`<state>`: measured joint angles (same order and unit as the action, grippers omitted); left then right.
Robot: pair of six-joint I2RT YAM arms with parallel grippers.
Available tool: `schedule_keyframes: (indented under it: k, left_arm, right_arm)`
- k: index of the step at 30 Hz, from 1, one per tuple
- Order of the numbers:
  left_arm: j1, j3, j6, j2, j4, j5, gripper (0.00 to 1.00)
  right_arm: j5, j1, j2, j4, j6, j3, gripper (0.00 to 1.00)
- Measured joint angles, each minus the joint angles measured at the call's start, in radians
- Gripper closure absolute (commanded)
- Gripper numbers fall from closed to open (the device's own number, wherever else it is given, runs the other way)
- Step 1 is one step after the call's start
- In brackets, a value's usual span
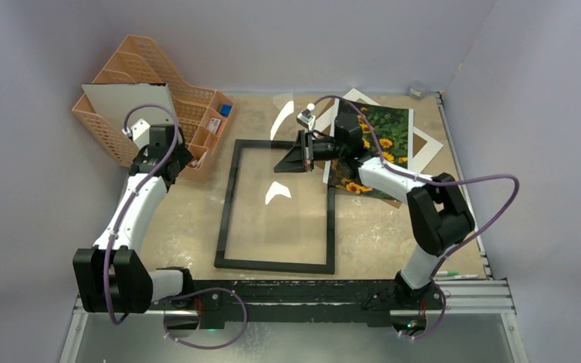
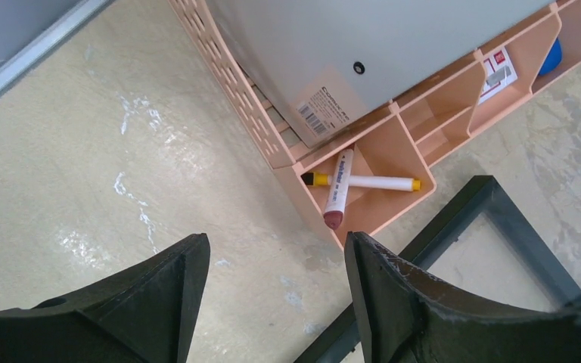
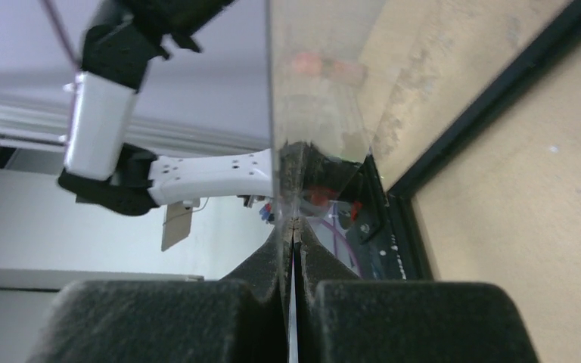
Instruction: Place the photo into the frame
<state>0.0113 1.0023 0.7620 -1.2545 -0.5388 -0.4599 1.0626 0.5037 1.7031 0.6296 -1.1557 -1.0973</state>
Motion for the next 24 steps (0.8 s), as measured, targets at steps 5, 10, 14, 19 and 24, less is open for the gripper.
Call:
schedule_keyframes:
  k: [5, 10, 14, 19, 24]
  left_arm:
    - [0.0, -0.021, -0.01, -0.005, 0.013, 0.064, 0.3]
    - [0.0, -0.073, -0.037, -0.018, 0.07, 0.209, 0.28]
    - [0.0, -0.122, -0.048, -0.046, 0.129, 0.333, 0.28]
    - [0.0, -0.15, -0.05, -0.112, 0.185, 0.45, 0.28]
    - [0.0, -0.151, -0.05, -0.167, 0.225, 0.52, 0.29]
  right_arm:
    - [-0.036, -0.005, 0.102, -0.156, 0.129, 0.012, 1.0]
    - [-0.092, -0.059, 0.158, -0.283, 0.233, 0.092, 1.0]
    - [-0.112, -0.12, 0.174, -0.336, 0.304, 0.127, 1.0]
    - [-0.121, -0.139, 0.206, -0.36, 0.38, 0.127, 1.0]
    - [-0.126, -0.138, 0.226, -0.417, 0.438, 0.133, 1.0]
